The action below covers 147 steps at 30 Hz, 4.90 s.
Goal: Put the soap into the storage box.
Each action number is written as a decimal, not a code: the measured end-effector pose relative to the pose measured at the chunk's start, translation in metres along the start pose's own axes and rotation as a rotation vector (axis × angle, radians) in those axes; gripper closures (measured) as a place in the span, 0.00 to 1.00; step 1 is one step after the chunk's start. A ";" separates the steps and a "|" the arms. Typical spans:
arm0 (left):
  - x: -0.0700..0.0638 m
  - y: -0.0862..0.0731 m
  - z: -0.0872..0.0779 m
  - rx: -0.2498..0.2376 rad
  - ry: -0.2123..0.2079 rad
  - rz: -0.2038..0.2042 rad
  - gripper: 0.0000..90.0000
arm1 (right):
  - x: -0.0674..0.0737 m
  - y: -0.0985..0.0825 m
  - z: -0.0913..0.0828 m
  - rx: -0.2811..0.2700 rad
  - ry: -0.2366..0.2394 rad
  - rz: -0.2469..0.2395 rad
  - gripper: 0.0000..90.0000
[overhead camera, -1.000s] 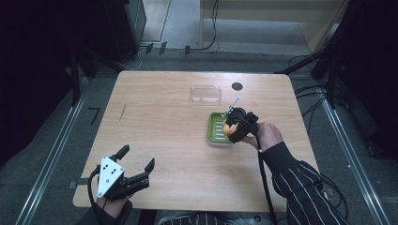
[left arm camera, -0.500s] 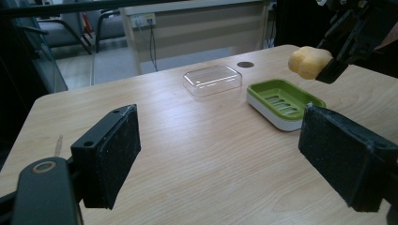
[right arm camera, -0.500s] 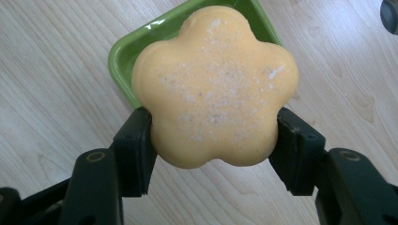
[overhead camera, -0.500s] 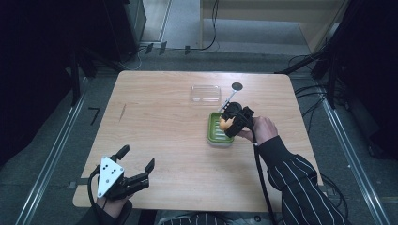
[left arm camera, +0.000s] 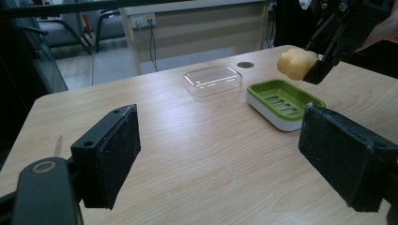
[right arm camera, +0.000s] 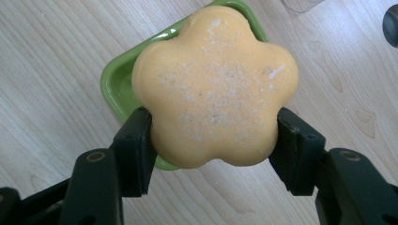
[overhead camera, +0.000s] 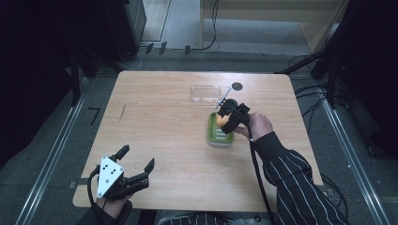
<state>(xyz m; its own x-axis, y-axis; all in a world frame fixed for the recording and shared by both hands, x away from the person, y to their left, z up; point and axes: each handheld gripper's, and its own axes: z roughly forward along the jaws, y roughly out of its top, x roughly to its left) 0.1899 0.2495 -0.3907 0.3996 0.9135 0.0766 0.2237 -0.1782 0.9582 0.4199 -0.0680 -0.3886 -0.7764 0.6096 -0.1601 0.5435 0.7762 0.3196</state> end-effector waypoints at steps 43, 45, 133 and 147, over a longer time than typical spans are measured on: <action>0.000 0.000 0.000 0.001 -0.003 0.002 0.15 | 0.000 0.009 0.056 0.071 0.021 -0.026 0.44; 0.000 0.000 0.000 0.000 -0.003 0.002 0.15 | 0.000 0.008 0.057 0.066 0.023 -0.026 0.44; -0.001 0.000 0.001 0.004 -0.004 0.008 0.15 | 0.026 -0.104 -0.013 0.110 0.071 0.102 0.05; -0.001 0.000 0.001 0.002 -0.004 0.005 0.15 | 0.044 -0.145 -0.004 0.160 0.074 0.118 0.05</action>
<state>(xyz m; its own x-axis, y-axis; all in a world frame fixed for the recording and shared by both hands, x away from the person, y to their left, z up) 0.1905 0.2480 -0.3908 0.4042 0.9112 0.0800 0.2238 -0.1833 0.9572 0.3056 -0.1548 -0.4381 -0.7226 0.6887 -0.0598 0.6710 0.7195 0.1788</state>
